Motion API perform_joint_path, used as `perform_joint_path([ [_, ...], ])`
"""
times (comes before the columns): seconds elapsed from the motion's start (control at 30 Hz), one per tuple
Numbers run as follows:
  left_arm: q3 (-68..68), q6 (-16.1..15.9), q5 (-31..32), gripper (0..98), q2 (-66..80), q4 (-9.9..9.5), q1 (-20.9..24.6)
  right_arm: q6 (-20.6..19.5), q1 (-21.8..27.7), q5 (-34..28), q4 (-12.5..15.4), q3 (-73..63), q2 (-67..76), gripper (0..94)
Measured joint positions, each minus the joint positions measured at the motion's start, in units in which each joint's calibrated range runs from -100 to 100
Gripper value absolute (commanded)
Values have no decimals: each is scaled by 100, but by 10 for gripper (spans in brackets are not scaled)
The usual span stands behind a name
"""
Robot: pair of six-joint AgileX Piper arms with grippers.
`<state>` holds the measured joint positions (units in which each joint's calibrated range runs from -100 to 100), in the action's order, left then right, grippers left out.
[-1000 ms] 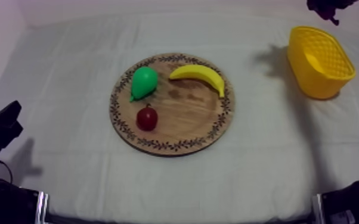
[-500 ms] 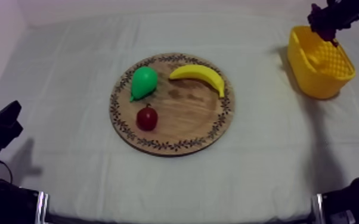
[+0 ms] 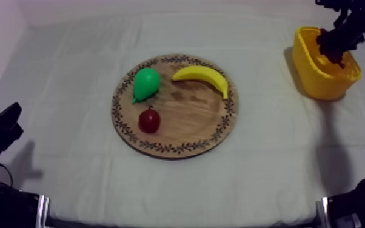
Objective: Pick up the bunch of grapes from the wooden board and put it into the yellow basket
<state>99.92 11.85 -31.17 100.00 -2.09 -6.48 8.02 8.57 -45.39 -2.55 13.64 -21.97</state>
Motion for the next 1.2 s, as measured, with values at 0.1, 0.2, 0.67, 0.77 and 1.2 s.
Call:
perform_joint_path([
  [0.1, 0, 0, 0, 1, 0, 0, 0, 81, 11, 22, 91, 105, -48, 397],
  [0.2, 0, 0, 0, 1, 0, 0, 0, 198, 16, 122, 170, 214, -55, 454],
  [0.67, 0, 0, 0, 1, 0, 0, 0, 463, -10, 422, 374, 404, 481, 555],
  [0.77, 0, 0, 0, 1, 0, 0, 0, 420, -47, 488, 306, 549, 603, 586],
  [1.2, 0, 0, 0, 1, 0, 0, 0, 300, 89, 845, 255, 936, 1006, 612],
])
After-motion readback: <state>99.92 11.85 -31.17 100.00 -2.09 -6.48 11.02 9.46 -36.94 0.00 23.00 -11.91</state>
